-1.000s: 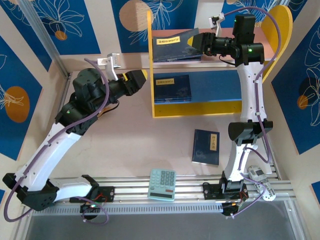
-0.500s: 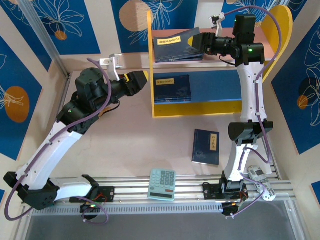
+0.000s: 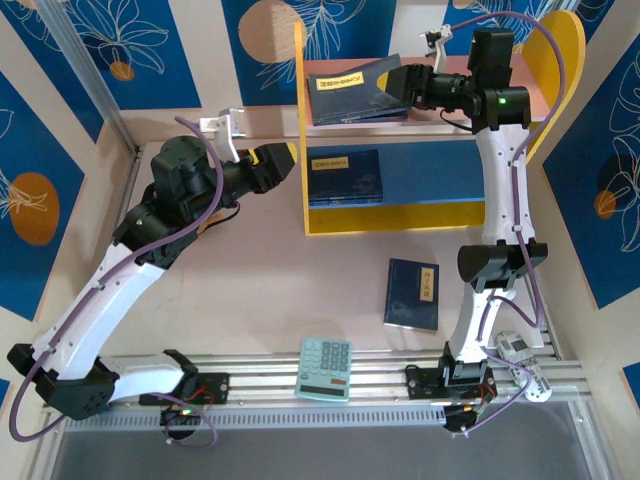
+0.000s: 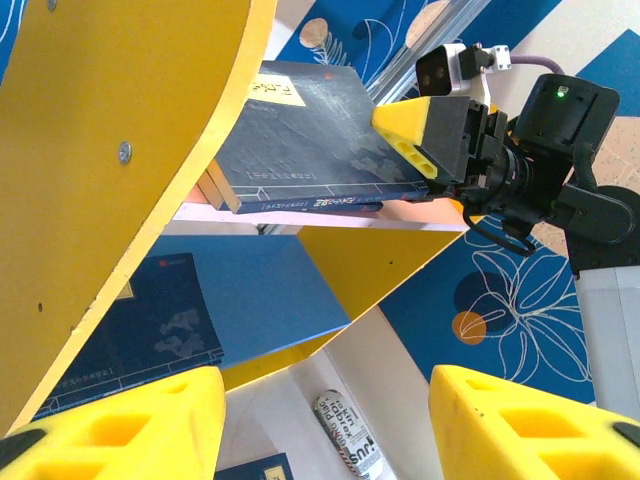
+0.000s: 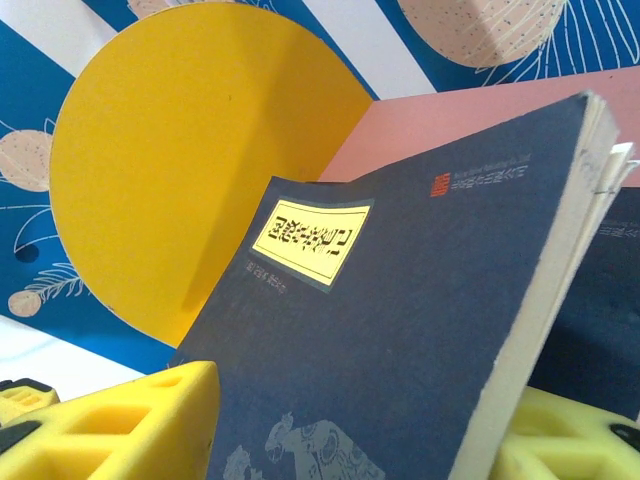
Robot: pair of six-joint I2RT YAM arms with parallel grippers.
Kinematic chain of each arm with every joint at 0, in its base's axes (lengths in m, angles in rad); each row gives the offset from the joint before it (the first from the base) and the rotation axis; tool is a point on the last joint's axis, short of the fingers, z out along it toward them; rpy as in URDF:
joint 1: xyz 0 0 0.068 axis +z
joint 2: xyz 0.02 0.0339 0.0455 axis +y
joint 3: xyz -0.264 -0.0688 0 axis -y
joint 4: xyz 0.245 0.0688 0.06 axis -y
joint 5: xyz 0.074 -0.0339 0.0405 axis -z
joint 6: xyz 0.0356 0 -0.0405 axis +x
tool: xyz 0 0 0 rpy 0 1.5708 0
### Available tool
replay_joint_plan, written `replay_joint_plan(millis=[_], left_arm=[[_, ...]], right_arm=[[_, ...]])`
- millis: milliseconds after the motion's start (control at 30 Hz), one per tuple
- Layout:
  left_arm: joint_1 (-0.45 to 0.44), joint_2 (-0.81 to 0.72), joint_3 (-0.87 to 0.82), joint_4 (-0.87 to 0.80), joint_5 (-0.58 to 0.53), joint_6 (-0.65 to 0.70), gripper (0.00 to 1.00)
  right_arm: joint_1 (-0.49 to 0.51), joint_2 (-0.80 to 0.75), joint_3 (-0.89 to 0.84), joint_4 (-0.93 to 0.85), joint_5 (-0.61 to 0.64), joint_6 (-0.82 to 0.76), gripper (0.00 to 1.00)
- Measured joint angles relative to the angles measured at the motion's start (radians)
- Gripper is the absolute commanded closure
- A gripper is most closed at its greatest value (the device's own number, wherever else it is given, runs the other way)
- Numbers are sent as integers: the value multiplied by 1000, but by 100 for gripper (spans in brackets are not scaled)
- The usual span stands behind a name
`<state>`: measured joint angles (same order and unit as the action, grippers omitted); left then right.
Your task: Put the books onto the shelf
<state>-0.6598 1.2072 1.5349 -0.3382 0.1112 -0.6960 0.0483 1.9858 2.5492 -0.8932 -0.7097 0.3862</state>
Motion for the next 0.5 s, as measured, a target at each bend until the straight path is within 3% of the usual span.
replay_joint_plan(millis=[233,500], left_arm=[[0,0,4,0,0,0,42],[0,0,16,-2,0,11,42]], right_arm=[[-8,-2,-6,10,-8,0,42],[-17,-2,-6,9,-10,23,66]])
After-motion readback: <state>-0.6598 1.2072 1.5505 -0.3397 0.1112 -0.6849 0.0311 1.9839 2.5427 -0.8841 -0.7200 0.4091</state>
